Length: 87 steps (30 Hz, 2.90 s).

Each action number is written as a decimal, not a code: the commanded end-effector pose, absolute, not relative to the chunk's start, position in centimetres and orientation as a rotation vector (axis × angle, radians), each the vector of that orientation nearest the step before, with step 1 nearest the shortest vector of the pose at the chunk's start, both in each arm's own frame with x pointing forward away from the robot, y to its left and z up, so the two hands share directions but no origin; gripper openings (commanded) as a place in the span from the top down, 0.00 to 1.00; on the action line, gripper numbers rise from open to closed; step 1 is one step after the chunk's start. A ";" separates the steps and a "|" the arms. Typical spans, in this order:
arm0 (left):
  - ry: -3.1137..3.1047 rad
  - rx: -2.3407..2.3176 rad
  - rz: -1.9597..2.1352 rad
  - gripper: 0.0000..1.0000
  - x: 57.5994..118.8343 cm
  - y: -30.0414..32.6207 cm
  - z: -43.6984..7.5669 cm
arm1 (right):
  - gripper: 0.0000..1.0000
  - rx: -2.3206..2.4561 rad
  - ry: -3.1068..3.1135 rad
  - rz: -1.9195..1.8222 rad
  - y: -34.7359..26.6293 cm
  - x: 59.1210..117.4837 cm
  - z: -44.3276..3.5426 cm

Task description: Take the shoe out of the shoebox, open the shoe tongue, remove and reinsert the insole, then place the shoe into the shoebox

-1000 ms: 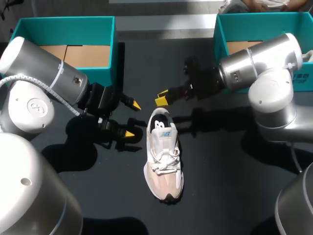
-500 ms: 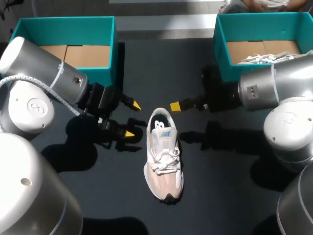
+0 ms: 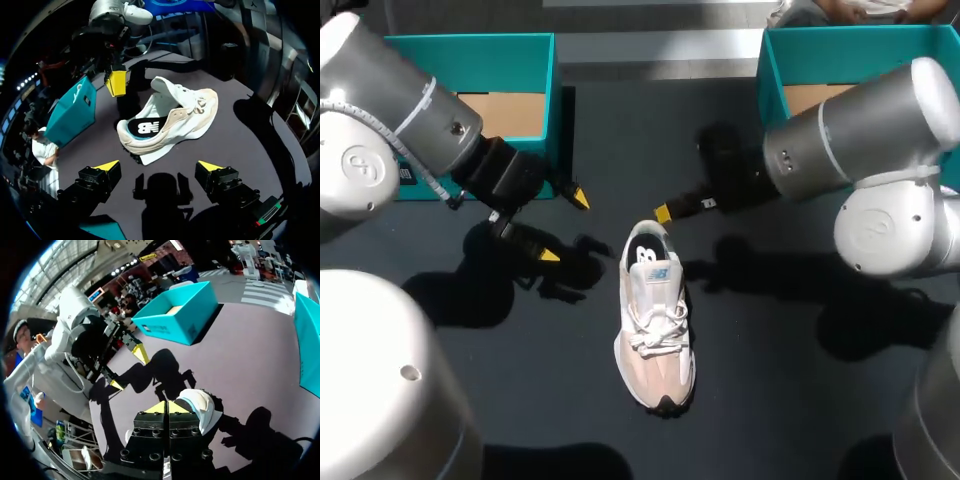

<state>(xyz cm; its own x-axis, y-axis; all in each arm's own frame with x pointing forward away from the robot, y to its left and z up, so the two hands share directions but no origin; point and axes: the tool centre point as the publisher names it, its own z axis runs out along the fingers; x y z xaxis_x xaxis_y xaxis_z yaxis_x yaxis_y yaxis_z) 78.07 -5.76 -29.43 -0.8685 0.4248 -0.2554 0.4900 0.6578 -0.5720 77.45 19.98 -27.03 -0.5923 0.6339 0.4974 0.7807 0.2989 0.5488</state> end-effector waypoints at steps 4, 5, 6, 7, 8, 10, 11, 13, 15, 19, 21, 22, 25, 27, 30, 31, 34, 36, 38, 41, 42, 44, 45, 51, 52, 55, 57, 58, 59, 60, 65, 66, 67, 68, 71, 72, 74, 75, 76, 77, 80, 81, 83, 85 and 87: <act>2.717 0.773 -1.039 0.00 80.1 0.9 -23.7 | 1.00 -1.533 -2.557 -0.995 20.5 77.6 -26.8; 2.718 0.777 -1.041 0.00 80.4 1.4 -23.4 | 1.00 -1.533 -2.557 -0.995 20.5 77.6 -26.8; 2.713 0.770 -1.029 0.00 80.8 1.8 -23.0 | 1.00 -1.533 -2.557 -0.995 20.5 77.6 -26.8; 2.705 0.760 -1.001 0.00 81.1 2.1 -22.7 | 1.00 -1.533 -2.557 -0.995 20.5 77.6 -26.8; 2.704 0.761 -0.987 0.00 81.4 2.5 -22.3 | 1.00 -1.562 -2.567 -0.940 20.8 77.7 -27.3; 2.692 0.749 -0.951 0.00 81.9 3.1 -21.8 | 1.00 -1.623 -2.543 -0.947 21.1 77.8 -28.0; 2.691 0.752 -0.924 0.00 82.1 3.4 -21.5 | 1.00 -1.669 -2.596 -0.796 21.1 77.8 -28.6; 2.684 0.731 -0.908 0.00 82.6 3.8 -21.1 | 1.00 -1.777 -2.601 -0.767 20.8 77.7 -29.0; 2.681 0.702 -0.906 0.00 83.0 4.1 -20.9 | 1.00 -1.857 -2.634 -0.643 20.5 77.4 -29.3; 2.681 0.702 -0.906 0.00 83.0 4.1 -20.9 | 1.00 -1.987 -2.675 -0.397 20.2 76.4 -30.3; 2.681 0.702 -0.906 0.00 83.0 4.1 -20.9 | 1.00 -1.987 -2.675 -0.397 20.2 76.4 -30.3; 2.681 0.702 -0.906 0.00 83.0 4.1 -20.9 | 1.00 -1.987 -2.675 -0.397 20.2 76.4 -30.3; 2.681 0.702 -0.906 0.00 83.0 4.1 -20.9 | 1.00 -1.987 -2.675 -0.397 20.2 76.4 -30.3; 2.681 0.702 -0.906 0.00 83.0 4.1 -20.9 | 1.00 -1.987 -2.675 -0.397 20.2 76.4 -30.3; 2.681 0.702 -0.906 0.00 83.0 4.1 -20.9 | 1.00 -1.987 -2.675 -0.397 20.2 76.4 -30.3; 2.681 0.702 -0.906 0.00 83.0 4.1 -20.9 | 1.00 -1.987 -2.675 -0.397 20.2 76.4 -30.3; 2.681 0.702 -0.906 0.00 83.0 4.1 -20.9 | 1.00 -1.987 -2.675 -0.397 20.2 76.4 -30.3; 2.681 0.702 -0.906 0.00 83.0 4.1 -20.9 | 1.00 -2.075 -2.613 -0.405 20.4 76.2 -30.5; 2.681 0.702 -0.906 0.00 83.0 4.1 -20.9 | 1.00 -2.151 -2.566 -0.361 20.5 75.9 -30.9; 2.681 0.702 -0.906 0.00 83.0 4.1 -20.9 | 1.00 -2.188 -2.521 -0.331 20.9 75.7 -31.6; 2.681 0.702 -0.906 0.00 83.0 4.1 -20.9 | 1.00 -2.191 -2.496 -0.330 21.2 75.6 -31.7; 2.681 0.702 -0.906 0.00 83.0 4.1 -20.9 | 1.00 -2.202 -2.478 -0.321 21.5 75.4 -32.3; 2.681 0.702 -0.906 0.00 83.0 4.1 -20.9 | 1.00 -2.202 -2.467 -0.312 21.7 75.2 -32.6; 2.681 0.702 -0.906 0.00 83.0 4.1 -20.9 | 1.00 -2.200 -2.429 -0.256 22.1 74.2 -34.3; 2.681 0.702 -0.906 0.00 83.0 4.1 -20.9 | 1.00 -2.210 -2.416 -0.263 22.1 74.1 -34.4; 2.681 0.702 -0.906 0.00 83.0 4.1 -20.9 | 1.00 -2.238 -2.391 -0.256 21.8 74.0 -35.0; 2.681 0.702 -0.906 0.00 83.0 4.1 -20.9 | 1.00 -2.238 -2.383 -0.249 21.5 74.1 -35.7; 2.681 0.702 -0.906 0.00 83.0 4.1 -20.9 | 1.00 -2.242 -2.375 -0.249 21.4 74.2 -35.9; 2.681 0.702 -0.906 0.00 83.0 4.1 -20.9 | 1.00 -2.239 -2.371 -0.249 21.3 74.4 -36.3; 2.681 0.702 -0.906 0.00 83.0 4.1 -20.9 | 1.00 -2.238 -2.371 -0.245 21.2 74.5 -36.5; 2.681 0.702 -0.906 0.00 83.0 4.1 -20.9 | 1.00 -2.215 -2.350 -0.233 21.1 75.0 -38.5; 2.681 0.702 -0.906 0.00 83.0 4.1 -20.9 | 1.00 -2.206 -2.350 -0.235 21.1 75.1 -38.9; 2.681 0.702 -0.906 0.00 83.0 4.1 -20.9 | 1.00 -2.192 -2.351 -0.219 21.0 75.1 -39.2; 2.681 0.702 -0.906 0.00 83.0 4.1 -20.9 | 1.00 -2.178 -2.362 -0.207 21.0 75.2 -39.5; 2.681 0.702 -0.906 0.00 83.0 4.1 -20.9 | 1.00 -2.154 -2.391 -0.155 20.8 75.3 -39.5; 2.681 0.702 -0.906 0.00 83.0 4.1 -20.9 | 1.00 -2.153 -2.393 -0.154 20.6 75.2 -39.2; 2.681 0.702 -0.906 0.00 83.0 4.1 -20.9 | 1.00 -2.152 -2.403 -0.147 20.3 75.1 -38.3; 2.681 0.702 -0.906 0.00 83.0 4.1 -20.9 | 1.00 -2.151 -2.413 -0.142 20.1 75.0 -37.6; 2.681 0.702 -0.906 0.00 83.0 4.1 -20.9 | 1.00 -2.157 -2.421 -0.155 20.0 75.0 -37.1; 2.681 0.702 -0.906 0.00 83.0 4.1 -20.9 | 1.00 -2.170 -2.428 -0.175 19.9 75.1 -36.5; 2.681 0.702 -0.906 0.00 83.0 4.1 -20.9 | 1.00 -2.171 -2.454 -0.194 20.0 75.7 -35.8; 2.681 0.702 -0.906 0.00 83.0 4.1 -20.9 | 1.00 -2.176 -2.463 -0.217 20.1 76.3 -35.8; 2.681 0.702 -0.906 0.00 83.0 4.1 -20.9 | 1.00 -2.164 -2.486 -0.243 20.3 77.2 -36.3; 2.681 0.702 -0.906 0.00 83.0 4.1 -20.9 | 1.00 -2.140 -2.507 -0.268 20.5 77.8 -36.7; 2.681 0.702 -0.906 0.00 83.0 4.1 -20.9 | 1.00 -2.110 -2.513 -0.278 20.8 78.5 -37.6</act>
<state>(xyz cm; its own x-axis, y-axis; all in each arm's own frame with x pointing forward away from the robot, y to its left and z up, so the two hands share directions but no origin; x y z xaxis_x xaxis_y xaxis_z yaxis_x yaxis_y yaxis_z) 83.16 4.09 -20.95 -0.8600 0.3679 -0.3537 0.5072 0.6927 -0.5128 77.91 20.71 -36.11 -0.1601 0.9868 -0.0258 0.9579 0.1617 0.2373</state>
